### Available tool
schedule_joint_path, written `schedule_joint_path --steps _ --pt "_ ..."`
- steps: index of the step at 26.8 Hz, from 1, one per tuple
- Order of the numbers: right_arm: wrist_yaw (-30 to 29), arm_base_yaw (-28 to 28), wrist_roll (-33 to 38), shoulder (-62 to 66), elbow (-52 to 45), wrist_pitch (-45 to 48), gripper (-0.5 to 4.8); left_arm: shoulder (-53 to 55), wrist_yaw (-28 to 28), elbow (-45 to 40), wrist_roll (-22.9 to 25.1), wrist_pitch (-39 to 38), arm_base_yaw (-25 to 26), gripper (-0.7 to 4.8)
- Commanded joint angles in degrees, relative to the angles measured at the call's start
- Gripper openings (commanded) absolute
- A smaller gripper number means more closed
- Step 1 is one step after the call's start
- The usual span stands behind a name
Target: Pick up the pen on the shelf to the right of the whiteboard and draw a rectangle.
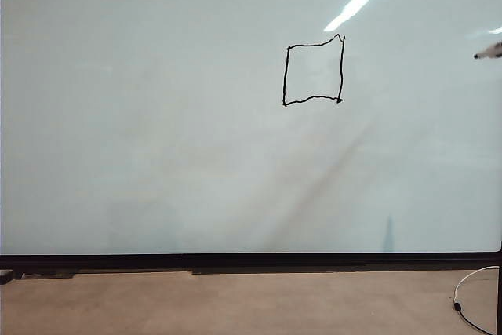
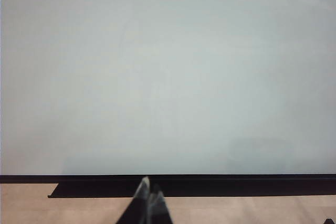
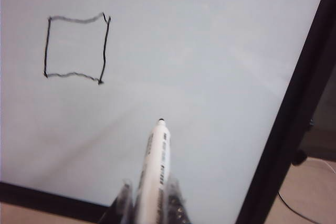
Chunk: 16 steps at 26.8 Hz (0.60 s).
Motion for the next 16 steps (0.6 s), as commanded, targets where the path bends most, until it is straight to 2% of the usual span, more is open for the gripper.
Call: schedule_joint_path --steps 1,8,16 --pt "-0.6 -1.2 0.3 0.0 0.2 0.1 -0.06 0.0 0.0 0.2 0.3 0.3 0.0 -0.05" --pt "-5.2 -7.0 1.0 0.0 0.2 0.5 -0.06 0.0 0.0 0.2 0.3 0.4 0.0 -0.05" --pt "-10.8 -16.8 2.0 0.0 0.2 0.6 -0.06 0.0 0.0 0.2 0.3 0.4 0.0 -0.05"
